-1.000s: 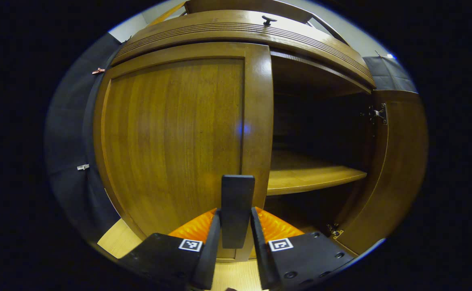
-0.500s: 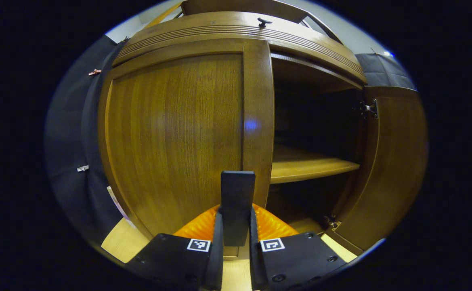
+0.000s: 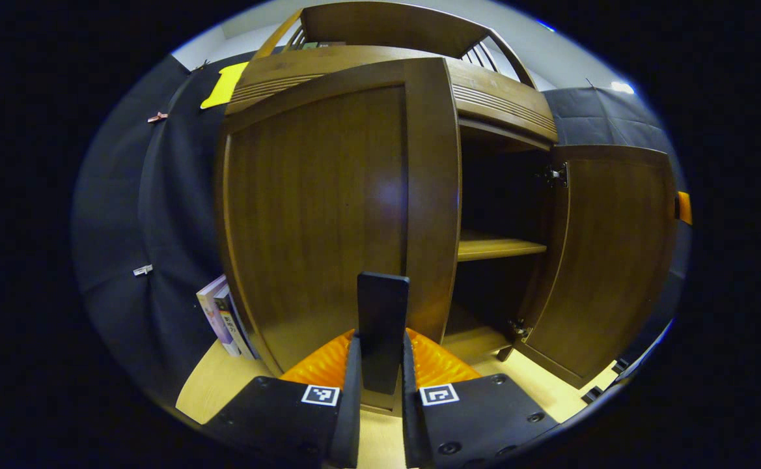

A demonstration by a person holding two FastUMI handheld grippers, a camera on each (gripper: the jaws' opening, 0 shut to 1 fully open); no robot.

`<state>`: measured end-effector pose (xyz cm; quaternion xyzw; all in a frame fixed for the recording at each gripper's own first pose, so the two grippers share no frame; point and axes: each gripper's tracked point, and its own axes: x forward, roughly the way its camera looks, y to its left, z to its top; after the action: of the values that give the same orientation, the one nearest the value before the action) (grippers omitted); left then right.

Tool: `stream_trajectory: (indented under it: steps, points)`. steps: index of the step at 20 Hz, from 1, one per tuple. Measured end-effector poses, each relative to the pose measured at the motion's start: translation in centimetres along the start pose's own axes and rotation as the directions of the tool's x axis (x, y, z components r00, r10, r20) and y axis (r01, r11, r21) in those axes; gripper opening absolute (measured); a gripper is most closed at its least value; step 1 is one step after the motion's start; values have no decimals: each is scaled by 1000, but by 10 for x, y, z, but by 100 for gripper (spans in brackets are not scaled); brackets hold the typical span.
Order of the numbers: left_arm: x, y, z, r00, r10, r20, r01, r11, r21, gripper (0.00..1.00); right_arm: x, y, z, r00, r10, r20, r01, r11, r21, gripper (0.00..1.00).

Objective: Open the right door of the double-door shoe cabinet with the right hand, and open the left door with the left hand.

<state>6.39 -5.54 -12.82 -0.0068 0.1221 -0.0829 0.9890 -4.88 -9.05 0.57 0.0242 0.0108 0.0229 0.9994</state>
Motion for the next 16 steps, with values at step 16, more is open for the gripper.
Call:
stream_trajectory:
  steps: [16]
  points:
    - [-82, 71, -20, 999, 44, 22, -42, 995, -94, 23, 11, 60, -11, 997, 76, -5, -76, 997, 23, 98]
